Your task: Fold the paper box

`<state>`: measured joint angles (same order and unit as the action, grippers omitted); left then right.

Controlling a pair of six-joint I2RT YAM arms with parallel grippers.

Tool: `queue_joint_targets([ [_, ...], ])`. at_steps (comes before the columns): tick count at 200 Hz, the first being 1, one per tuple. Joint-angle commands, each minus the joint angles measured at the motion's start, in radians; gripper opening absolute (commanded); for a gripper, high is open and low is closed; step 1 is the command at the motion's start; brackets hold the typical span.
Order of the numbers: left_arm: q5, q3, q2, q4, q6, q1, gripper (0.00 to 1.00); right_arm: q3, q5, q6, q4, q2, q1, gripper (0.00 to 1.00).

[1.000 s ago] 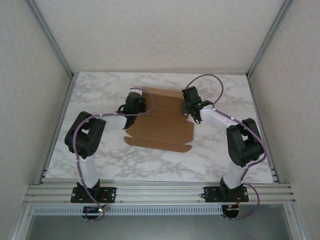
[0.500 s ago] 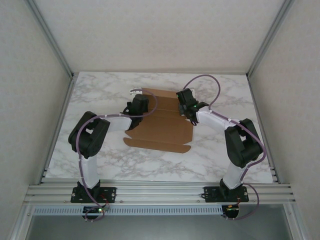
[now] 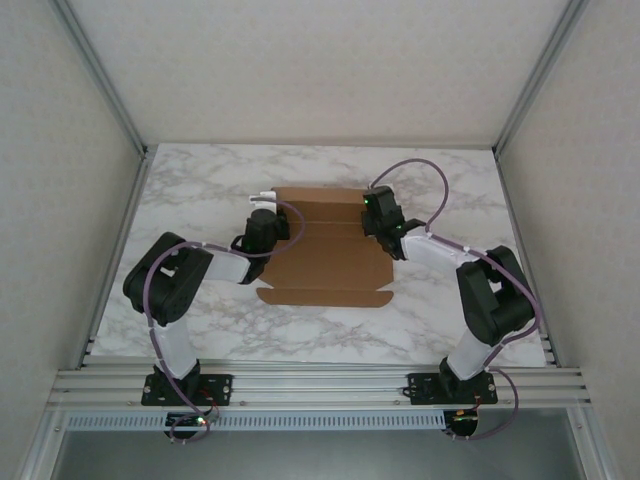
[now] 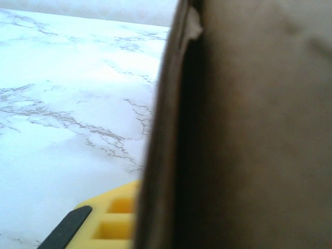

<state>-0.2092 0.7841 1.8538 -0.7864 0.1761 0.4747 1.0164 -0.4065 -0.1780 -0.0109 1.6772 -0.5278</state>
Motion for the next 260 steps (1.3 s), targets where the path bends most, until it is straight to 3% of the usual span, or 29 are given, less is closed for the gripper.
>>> queue_joint_targets([
  [1,0.122,-0.025,0.012,-0.049,0.052,-0.003,0.09,-0.032,0.055,0.027,0.081,0.013,0.000,0.00],
  [22,0.164,-0.038,-0.011,-0.051,0.055,-0.011,0.27,-0.043,0.045,0.040,0.093,0.021,0.002,0.00],
  [50,0.223,-0.071,-0.065,-0.062,0.059,-0.026,0.39,-0.056,0.015,0.052,0.112,0.010,0.003,0.00],
  [82,0.308,-0.133,-0.132,-0.099,0.066,-0.036,0.46,-0.053,-0.022,0.052,0.108,0.008,0.002,0.00],
  [123,0.324,-0.184,-0.228,-0.101,0.078,-0.036,0.53,-0.031,-0.064,0.047,0.076,0.022,0.002,0.00],
  [221,0.356,-0.310,-0.443,-0.069,0.153,-0.025,0.54,-0.004,-0.086,0.020,0.050,0.033,0.002,0.00],
  [236,0.290,-0.326,-0.541,-0.051,0.203,-0.017,0.51,-0.002,-0.082,0.022,0.048,0.036,0.002,0.00],
  [260,0.291,-0.237,-0.606,0.073,0.238,-0.025,0.49,0.002,-0.074,0.020,0.043,0.041,0.002,0.00],
])
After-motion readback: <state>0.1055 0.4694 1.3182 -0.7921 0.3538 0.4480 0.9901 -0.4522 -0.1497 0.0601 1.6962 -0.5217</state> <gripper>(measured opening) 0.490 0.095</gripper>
